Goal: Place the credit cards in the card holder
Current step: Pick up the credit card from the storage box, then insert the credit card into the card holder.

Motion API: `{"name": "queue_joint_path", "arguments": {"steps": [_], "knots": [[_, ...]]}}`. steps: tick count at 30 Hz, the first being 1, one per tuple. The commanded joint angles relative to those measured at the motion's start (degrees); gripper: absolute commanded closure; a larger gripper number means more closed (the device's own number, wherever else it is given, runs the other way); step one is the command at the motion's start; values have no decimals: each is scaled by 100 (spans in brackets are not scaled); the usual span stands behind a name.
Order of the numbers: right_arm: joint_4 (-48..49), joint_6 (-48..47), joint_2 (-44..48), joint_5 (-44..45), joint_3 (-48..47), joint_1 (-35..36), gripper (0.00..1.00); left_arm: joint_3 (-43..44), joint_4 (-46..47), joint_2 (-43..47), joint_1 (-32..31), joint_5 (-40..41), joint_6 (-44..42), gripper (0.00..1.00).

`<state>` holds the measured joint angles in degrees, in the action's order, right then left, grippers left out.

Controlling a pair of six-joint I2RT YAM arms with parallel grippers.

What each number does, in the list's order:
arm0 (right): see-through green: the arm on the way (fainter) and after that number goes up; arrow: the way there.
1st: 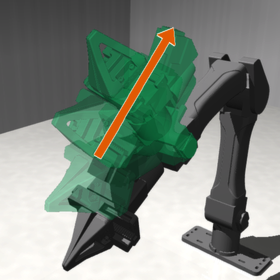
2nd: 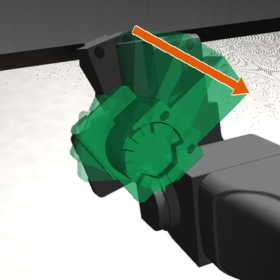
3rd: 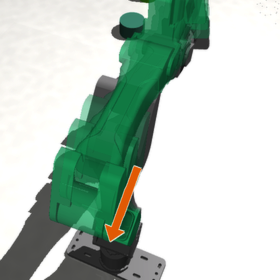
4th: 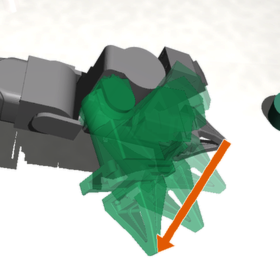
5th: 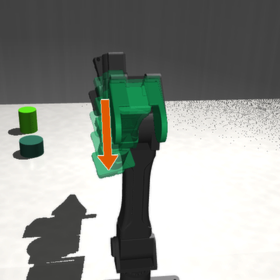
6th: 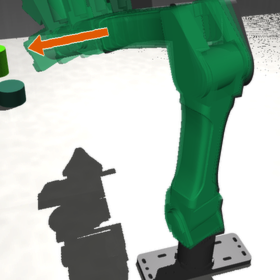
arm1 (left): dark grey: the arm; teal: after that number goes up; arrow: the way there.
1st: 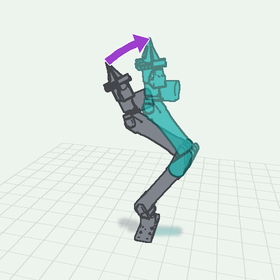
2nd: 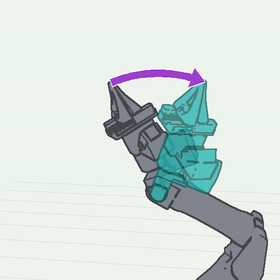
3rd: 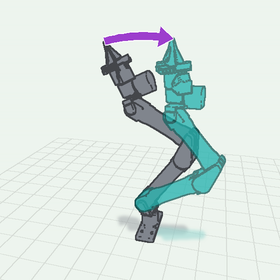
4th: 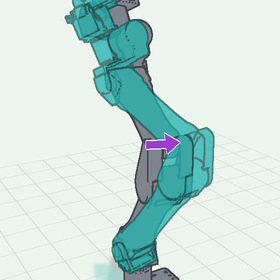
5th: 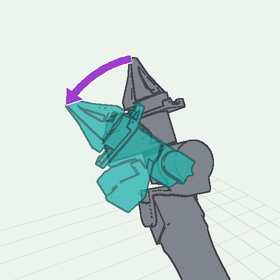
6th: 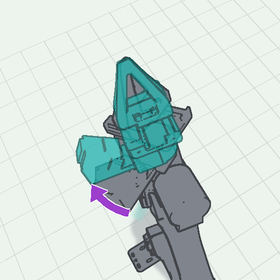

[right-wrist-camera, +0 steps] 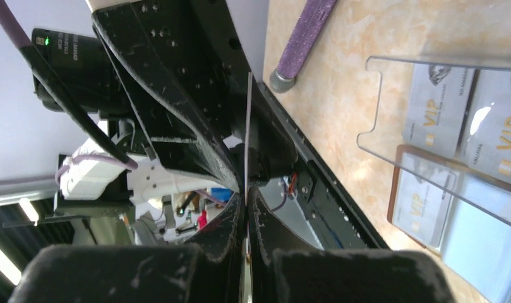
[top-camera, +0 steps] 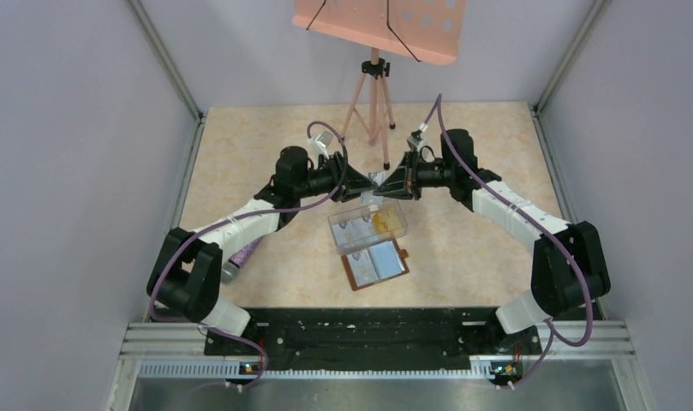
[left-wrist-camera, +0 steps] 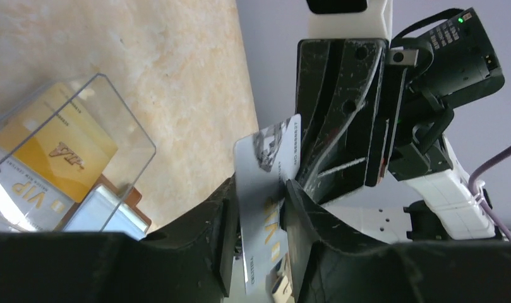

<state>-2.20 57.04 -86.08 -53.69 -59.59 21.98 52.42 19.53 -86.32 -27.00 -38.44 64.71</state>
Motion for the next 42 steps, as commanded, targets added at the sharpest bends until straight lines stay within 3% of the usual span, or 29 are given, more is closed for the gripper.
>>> {"name": "queue_joint_path", "arguments": {"steps": [1,4,9,14,16,19,21,34,42], "knots": [[1043,335,-23,-262,-17,59,100,-67,616,-39,-217,-576,213,60],[1031,282,-4,-275,-49,6,100,-163,633,-12,-187,-547,264,59],[785,72,-29,-317,-55,-78,100,-268,837,39,-166,-611,377,80],[594,-111,-79,-347,-44,-149,100,-354,1172,69,-142,-774,576,88],[536,-169,-107,-352,-53,-178,100,-365,1259,74,-145,-853,627,87],[519,-227,-155,-395,-69,-204,100,-401,1273,126,-145,-910,632,75],[513,-247,-198,-485,-83,-220,100,-423,1273,179,-139,-930,626,72],[-134,-865,-319,-715,-296,-308,100,-614,2456,178,-130,-1429,1209,77],[-269,-1019,-368,-792,-350,-350,100,-751,2604,261,-134,-1585,1272,76]]}}
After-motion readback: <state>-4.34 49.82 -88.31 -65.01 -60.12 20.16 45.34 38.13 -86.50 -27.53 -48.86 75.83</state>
